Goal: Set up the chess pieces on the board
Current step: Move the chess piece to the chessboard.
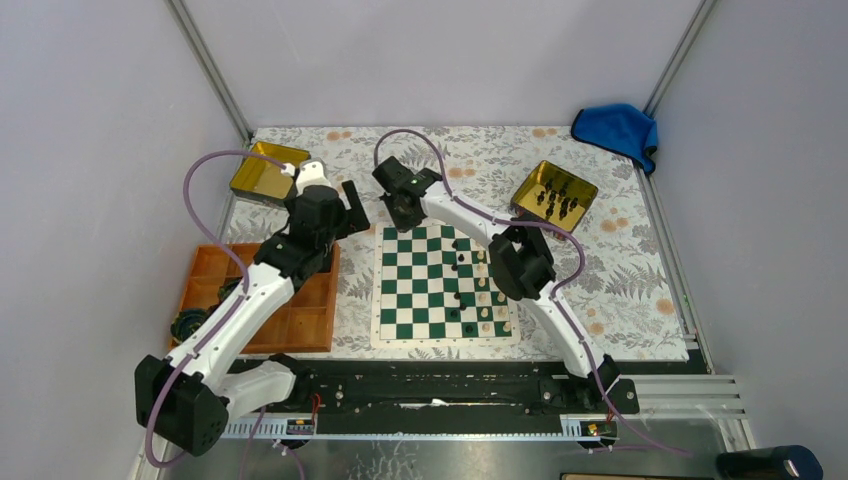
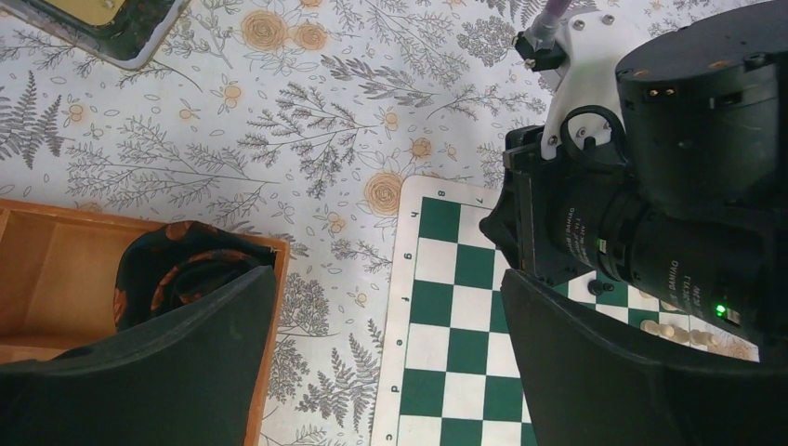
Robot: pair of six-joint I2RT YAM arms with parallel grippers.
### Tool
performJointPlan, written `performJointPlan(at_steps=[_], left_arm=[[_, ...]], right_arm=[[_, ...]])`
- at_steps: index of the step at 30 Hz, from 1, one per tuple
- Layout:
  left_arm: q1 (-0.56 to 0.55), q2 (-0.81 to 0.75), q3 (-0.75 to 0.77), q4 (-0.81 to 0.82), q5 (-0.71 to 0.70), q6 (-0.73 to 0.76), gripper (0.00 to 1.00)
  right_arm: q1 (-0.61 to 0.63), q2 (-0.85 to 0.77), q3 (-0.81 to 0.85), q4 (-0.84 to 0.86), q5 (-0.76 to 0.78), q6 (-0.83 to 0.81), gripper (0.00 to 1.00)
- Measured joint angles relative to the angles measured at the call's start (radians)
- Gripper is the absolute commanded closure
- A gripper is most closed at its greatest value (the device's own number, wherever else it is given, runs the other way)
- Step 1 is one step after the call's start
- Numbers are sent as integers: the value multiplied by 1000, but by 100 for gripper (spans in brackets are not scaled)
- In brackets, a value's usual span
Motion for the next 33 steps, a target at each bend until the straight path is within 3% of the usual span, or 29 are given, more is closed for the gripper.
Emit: performJointPlan(at_steps=[33], left_arm=[[0,-46,-39,-2,-11,-5,1]], right_arm=[[0,51,25,-23,0,7,91]])
